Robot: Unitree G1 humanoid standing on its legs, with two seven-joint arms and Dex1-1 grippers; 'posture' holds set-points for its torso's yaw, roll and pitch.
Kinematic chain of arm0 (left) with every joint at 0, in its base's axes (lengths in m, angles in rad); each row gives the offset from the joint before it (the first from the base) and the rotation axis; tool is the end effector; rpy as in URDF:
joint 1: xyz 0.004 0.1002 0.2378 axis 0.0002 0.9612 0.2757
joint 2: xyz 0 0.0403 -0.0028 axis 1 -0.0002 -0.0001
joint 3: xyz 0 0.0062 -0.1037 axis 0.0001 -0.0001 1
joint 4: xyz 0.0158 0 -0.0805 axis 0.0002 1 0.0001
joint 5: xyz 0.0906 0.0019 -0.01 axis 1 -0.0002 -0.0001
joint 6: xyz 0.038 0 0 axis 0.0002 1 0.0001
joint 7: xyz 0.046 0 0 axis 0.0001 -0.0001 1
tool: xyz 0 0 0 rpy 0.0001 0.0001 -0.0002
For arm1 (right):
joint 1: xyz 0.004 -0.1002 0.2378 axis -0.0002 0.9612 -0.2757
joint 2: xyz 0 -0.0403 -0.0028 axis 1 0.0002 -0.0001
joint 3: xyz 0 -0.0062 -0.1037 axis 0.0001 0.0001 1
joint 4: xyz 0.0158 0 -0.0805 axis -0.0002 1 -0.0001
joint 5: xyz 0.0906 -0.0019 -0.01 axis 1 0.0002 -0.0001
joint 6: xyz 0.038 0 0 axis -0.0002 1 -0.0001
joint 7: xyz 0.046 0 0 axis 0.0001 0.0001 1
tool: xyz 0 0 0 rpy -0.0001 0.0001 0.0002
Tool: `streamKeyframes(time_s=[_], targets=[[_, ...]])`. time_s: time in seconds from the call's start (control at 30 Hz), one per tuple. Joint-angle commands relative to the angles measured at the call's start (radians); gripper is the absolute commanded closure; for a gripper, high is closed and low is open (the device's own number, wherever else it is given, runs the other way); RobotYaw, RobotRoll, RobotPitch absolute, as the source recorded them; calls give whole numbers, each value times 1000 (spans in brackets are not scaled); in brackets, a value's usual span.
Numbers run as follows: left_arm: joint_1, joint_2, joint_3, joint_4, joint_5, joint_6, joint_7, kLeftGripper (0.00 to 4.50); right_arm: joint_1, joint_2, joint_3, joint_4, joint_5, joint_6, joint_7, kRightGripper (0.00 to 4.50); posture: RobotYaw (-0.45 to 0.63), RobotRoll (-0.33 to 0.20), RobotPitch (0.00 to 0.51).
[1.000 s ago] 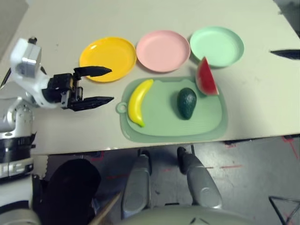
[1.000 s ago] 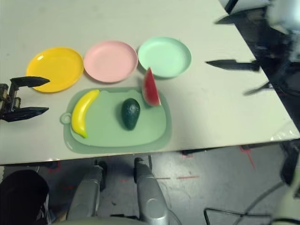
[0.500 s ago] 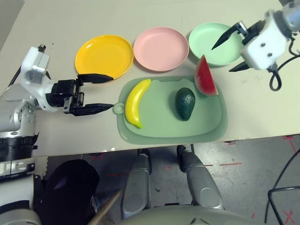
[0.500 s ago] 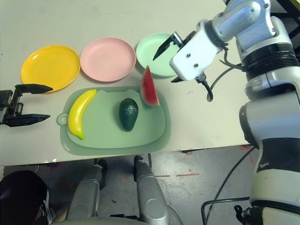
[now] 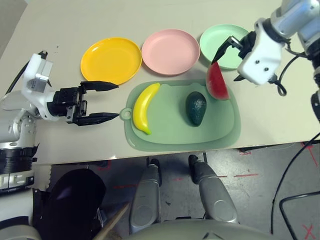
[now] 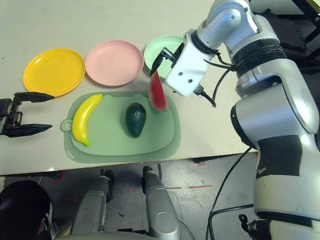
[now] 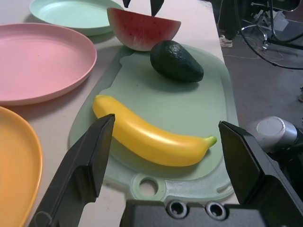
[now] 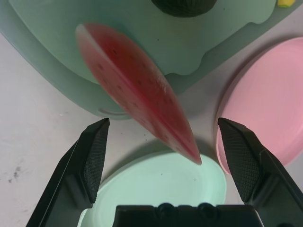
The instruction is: Place the fruits into color-matched plates.
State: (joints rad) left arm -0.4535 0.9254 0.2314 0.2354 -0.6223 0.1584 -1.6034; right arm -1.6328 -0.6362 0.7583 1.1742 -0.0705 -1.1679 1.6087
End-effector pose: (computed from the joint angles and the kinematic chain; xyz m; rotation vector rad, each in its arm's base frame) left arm 0.2412 0.3334 0.2187 0.3470 -0.0753 -1.3156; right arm 0.3230 -0.1556 0.3508 -2.0738 -0.1256 1.6017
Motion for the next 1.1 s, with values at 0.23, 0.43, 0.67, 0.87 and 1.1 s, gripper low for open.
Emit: streamKeyframes(time_s=[0.23,0.43,0.67,0.87,1.1], targets=[[-11,12,-38,4,18,-35,-11,24,18,65,-41,37,-146,-70,-30,0,-70,0,378],[-14,7,-33,-3,4,-21,-11,24,33,79,-48,52,-227,-80,-89,0,-61,0,384],[-6,-1,-28,-11,4,-11,-11,24,43,81,-47,63,-325,-79,-181,0,-67,0,392],[-14,-2,-37,-12,5,-10,-11,24,54,91,-46,70,-364,-76,-217,0,-69,0,397],[-9,2,-38,-22,6,-7,-11,24,65,99,-49,72,-368,-76,-211,0,-68,0,399]])
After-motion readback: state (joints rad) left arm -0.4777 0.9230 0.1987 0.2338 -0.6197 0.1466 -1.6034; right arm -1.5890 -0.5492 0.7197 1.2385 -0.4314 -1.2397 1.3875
